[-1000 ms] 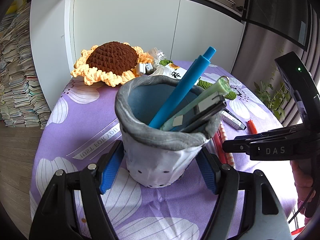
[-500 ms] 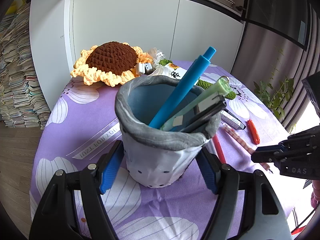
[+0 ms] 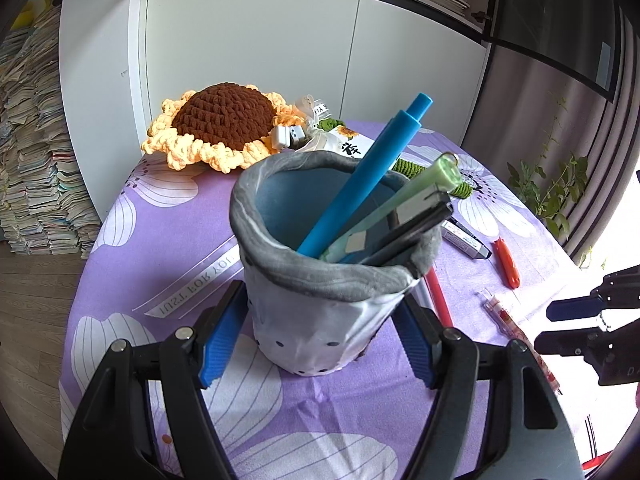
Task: Organize stationery
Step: 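Close the right gripper on the pink-patterned pen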
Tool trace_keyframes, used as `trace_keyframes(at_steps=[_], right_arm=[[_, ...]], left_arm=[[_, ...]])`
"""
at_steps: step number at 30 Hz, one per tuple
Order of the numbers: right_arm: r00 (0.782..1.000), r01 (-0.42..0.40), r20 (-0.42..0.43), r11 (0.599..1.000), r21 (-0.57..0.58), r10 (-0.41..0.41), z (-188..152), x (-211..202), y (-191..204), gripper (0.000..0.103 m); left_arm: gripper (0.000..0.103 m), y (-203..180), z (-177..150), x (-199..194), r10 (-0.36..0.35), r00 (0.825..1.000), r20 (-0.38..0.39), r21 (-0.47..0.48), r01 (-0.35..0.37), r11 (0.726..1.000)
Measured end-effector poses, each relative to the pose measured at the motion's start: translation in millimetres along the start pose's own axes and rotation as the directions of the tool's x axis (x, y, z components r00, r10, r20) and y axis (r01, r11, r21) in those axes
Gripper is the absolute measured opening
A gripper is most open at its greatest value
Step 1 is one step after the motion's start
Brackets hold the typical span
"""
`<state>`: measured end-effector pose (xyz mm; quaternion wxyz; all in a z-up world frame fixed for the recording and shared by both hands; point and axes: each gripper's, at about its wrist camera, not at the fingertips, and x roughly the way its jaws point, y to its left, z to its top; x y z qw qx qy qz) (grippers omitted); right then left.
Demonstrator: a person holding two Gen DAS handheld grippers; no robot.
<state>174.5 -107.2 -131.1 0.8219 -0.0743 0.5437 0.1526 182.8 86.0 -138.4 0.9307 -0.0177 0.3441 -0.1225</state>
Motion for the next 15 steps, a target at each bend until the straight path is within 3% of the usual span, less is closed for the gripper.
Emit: trace_keyframes(at_steps=[6, 15], right_arm=[[1.000, -0.004, 0.004, 0.999, 0.052, 0.004, 31.9, 23.1, -5.4, 0.038], [0.997, 0.053, -0.047, 0.999, -0.011, -0.053, 49.0, 46.3, 8.5, 0.038]], left_arm=[[0.071, 0.4, 0.7, 0.8, 0.000, 1.000, 0.000, 0.000, 0.000, 1.000], [0.071, 0.4, 0.7, 0.8, 0.000, 1.000, 0.000, 0.000, 0.000, 1.000]])
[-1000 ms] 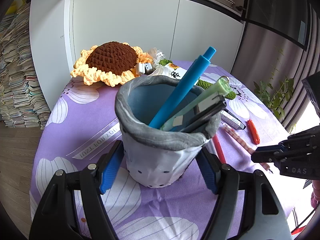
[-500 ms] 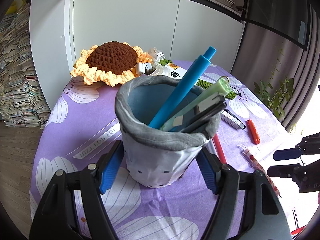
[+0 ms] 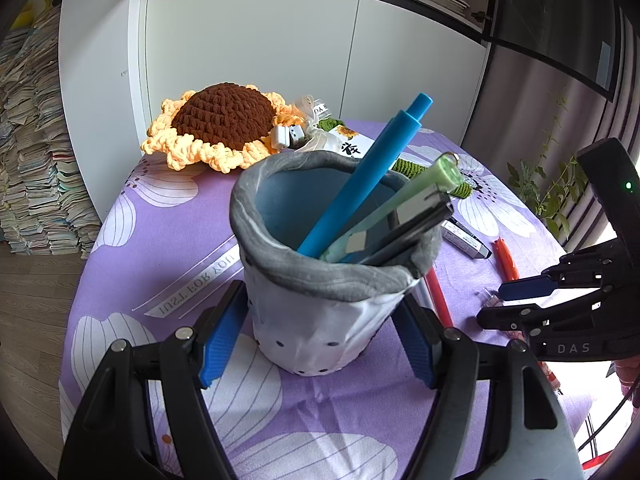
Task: Organize stationery
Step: 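Close the right gripper on the pink-patterned pen, then lift the pink-patterned pen with the right gripper into the pen holder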
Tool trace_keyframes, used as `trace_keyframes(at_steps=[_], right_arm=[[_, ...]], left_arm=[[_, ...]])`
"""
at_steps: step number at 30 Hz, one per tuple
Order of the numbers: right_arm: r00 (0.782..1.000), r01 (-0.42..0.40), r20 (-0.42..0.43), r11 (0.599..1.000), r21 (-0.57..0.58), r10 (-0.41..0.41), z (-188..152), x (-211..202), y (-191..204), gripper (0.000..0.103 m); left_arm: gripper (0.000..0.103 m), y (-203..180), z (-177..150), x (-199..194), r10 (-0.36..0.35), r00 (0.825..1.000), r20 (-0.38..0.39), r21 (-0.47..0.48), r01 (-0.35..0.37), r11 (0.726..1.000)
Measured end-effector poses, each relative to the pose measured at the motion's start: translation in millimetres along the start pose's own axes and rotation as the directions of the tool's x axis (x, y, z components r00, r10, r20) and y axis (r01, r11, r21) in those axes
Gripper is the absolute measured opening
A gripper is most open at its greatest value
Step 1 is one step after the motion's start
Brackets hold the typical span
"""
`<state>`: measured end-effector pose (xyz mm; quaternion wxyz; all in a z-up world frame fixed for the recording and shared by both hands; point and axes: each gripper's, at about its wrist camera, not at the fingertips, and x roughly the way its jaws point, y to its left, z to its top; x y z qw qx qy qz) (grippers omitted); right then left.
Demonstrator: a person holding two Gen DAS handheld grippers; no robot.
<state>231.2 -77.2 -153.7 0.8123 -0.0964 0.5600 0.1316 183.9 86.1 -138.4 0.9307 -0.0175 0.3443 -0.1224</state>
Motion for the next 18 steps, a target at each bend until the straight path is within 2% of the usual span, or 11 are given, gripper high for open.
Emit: trace_keyframes(at_steps=[3, 5, 10, 15, 18], right_arm=[[1.000, -0.002, -0.007, 1.000, 0.003, 0.002, 2.2, 4.0, 0.7, 0.031], [1.000, -0.021, -0.010, 1.000, -0.013, 0.021, 3.6, 3.7, 3.3, 0.015], [1.000, -0.004, 0.001, 1.000, -0.028, 0.004, 4.9, -2.4, 10.4, 0.014], [0.993, -0.043, 0.110, 0.999, -0.003, 0.043, 3.4, -43.1, 8.5, 0.014], [0.981, -0.044, 0.190, 0.999, -0.007, 0.045, 1.5, -73.8, 12.1, 0.014]], left_arm=[[0.071, 0.0, 0.0, 0.1, 0.000, 1.000, 0.000, 0.000, 0.000, 1.000], [0.071, -0.2, 0.0, -0.2, 0.000, 1.000, 0.000, 0.000, 0.000, 1.000], [0.071, -0.1, -0.1, 0.0, 0.000, 1.000, 0.000, 0.000, 0.000, 1.000], [0.071, -0.2, -0.1, 0.0, 0.000, 1.000, 0.000, 0.000, 0.000, 1.000], [0.071, -0.2, 0.0, 0.0, 0.000, 1.000, 0.000, 0.000, 0.000, 1.000]])
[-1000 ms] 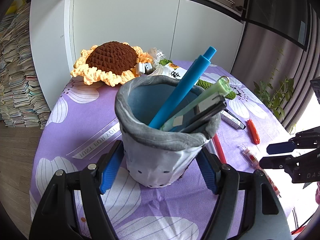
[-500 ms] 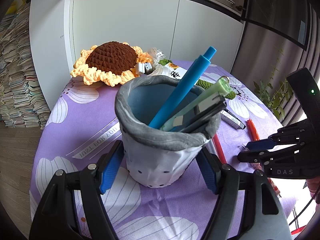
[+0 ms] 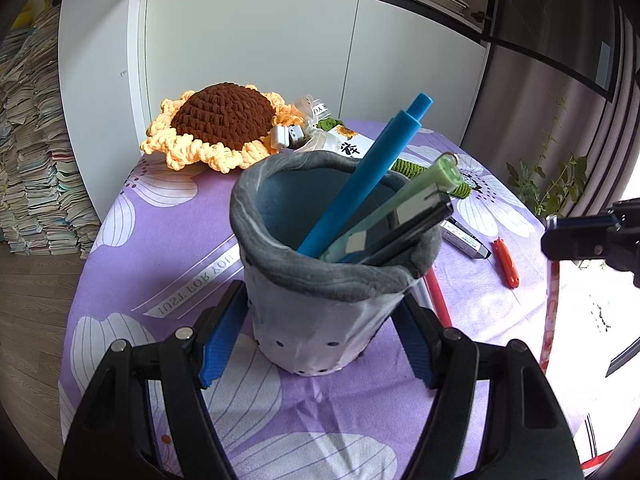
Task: Organize stationery
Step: 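Lift the pink-patterned pen with the right gripper into the pen holder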
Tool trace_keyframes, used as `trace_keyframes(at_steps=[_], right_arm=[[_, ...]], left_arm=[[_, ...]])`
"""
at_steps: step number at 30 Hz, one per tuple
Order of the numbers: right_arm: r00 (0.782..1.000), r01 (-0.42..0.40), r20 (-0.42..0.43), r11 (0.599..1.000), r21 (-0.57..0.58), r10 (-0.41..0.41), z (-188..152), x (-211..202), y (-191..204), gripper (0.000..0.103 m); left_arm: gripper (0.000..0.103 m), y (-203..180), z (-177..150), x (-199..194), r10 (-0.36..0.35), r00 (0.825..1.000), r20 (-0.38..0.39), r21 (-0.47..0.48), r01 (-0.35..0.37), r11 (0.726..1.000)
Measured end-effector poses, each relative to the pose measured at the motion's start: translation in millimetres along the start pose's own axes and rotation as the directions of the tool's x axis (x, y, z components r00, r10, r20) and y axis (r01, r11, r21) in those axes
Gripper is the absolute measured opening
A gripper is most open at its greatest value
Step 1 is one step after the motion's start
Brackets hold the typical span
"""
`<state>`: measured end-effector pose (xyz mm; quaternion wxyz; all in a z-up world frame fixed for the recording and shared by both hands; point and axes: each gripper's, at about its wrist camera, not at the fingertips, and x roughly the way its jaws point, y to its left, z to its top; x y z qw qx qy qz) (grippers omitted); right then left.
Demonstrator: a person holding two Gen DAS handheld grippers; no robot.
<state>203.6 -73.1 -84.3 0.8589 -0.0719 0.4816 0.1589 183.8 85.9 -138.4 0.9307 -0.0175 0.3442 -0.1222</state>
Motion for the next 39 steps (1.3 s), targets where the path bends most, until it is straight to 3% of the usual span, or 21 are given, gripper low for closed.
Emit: trace_keyframes(at_steps=[6, 11, 14, 24, 28, 34, 39], right_arm=[[0.983, -0.035, 0.181, 0.999, -0.015, 0.037, 13.8, -58.7, 14.8, 0.011], [0.938, -0.053, 0.339, 0.997, -0.057, 0.069, 41.3, -101.5, 29.0, 0.011], [0.918, -0.092, 0.380, 0.993, -0.077, 0.114, 59.4, -112.7, 37.2, 0.011], [0.896, -0.216, 0.374, 0.971, -0.102, 0.239, 82.7, -92.9, 57.2, 0.011], [0.914, -0.189, 0.340, 0.975, -0.118, 0.219, 77.8, -67.6, 65.2, 0.011], [0.950, -0.208, 0.212, 0.972, -0.111, 0.228, 62.3, -31.1, 68.6, 0.011], [0.957, -0.228, 0.164, 0.971, -0.079, 0.238, 53.9, -21.2, 60.7, 0.011]], left_arm=[[0.071, 0.0, 0.0, 0.0, 0.000, 1.000, 0.000, 0.000, 0.000, 1.000], [0.071, 0.0, 0.0, 0.0, 0.000, 1.000, 0.000, 0.000, 0.000, 1.000], [0.071, 0.0, 0.0, 0.1, 0.000, 1.000, 0.000, 0.000, 0.000, 1.000], [0.071, -0.2, 0.0, 0.0, 0.000, 1.000, 0.000, 0.000, 0.000, 1.000], [0.071, 0.0, 0.1, 0.0, 0.000, 1.000, 0.000, 0.000, 0.000, 1.000], [0.071, 0.0, 0.1, 0.0, 0.000, 1.000, 0.000, 0.000, 0.000, 1.000], [0.071, -0.2, 0.1, 0.3, -0.001, 1.000, -0.001, -0.001, 0.001, 1.000]])
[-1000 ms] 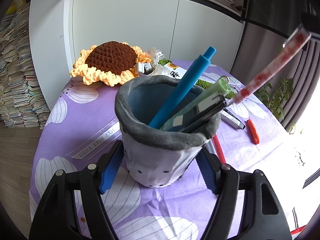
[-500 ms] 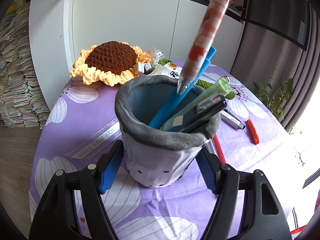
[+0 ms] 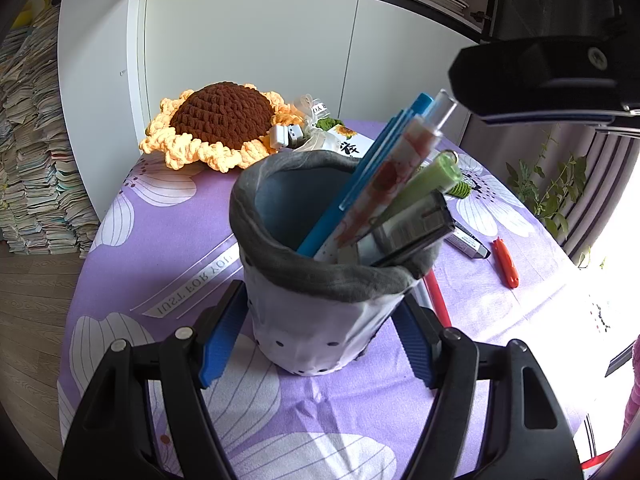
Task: Organize stationery
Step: 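Lift the pink-patterned pen with the right gripper into the pen holder, then move the right gripper over the red gel pen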
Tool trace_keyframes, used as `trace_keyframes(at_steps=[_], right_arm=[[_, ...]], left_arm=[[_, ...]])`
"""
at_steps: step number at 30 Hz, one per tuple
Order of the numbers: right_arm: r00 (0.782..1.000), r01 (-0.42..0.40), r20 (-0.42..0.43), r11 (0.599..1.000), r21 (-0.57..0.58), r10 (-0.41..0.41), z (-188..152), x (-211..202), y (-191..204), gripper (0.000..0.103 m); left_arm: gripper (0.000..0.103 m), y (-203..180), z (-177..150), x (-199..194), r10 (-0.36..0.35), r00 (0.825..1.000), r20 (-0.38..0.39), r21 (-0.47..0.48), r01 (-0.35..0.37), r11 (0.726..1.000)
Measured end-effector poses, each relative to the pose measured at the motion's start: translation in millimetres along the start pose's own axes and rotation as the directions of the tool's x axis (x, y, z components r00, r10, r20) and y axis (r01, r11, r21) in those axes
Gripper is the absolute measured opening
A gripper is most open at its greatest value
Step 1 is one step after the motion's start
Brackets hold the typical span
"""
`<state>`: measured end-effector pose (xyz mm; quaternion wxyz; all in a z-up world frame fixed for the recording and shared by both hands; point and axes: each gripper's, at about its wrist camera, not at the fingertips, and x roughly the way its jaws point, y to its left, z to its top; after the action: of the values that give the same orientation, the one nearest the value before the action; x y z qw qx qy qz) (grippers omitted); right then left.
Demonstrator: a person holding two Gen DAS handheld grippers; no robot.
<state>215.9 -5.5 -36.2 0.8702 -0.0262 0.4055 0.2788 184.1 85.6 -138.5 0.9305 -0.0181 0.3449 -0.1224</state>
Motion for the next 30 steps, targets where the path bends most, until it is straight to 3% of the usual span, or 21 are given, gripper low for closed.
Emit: trace_keyframes(at_steps=[7, 13, 16, 21, 30], right_arm=[[0.999, 0.036, 0.026, 0.998, 0.053, -0.038, -17.9, -21.5, -23.7, 0.011], [0.978, 0.164, -0.140, 0.984, 0.075, -0.152, -63.6, 9.7, -45.7, 0.012], [0.968, 0.168, -0.211, 0.977, 0.132, -0.137, -81.9, 29.7, -58.0, 0.012], [0.964, 0.143, -0.252, 0.963, 0.227, -0.084, -91.9, 46.7, -68.0, 0.012], [0.955, 0.143, -0.286, 0.968, 0.204, -0.081, -93.0, 62.5, -57.0, 0.012]], left_arm=[[0.071, -0.8, 0.3, 1.1, 0.000, 1.000, -0.001, 0.000, 0.000, 1.000], [0.072, -1.5, 0.2, 2.3, 0.000, 1.000, -0.002, 0.000, 0.000, 1.000], [0.072, -1.5, 0.3, 2.3, 0.000, 1.000, -0.003, 0.000, 0.000, 1.000], [0.072, -1.6, 0.3, 2.3, 0.000, 1.000, -0.003, 0.000, 0.000, 1.000], [0.072, -1.5, 0.4, 2.4, 0.000, 1.000, -0.003, 0.000, 0.000, 1.000]])
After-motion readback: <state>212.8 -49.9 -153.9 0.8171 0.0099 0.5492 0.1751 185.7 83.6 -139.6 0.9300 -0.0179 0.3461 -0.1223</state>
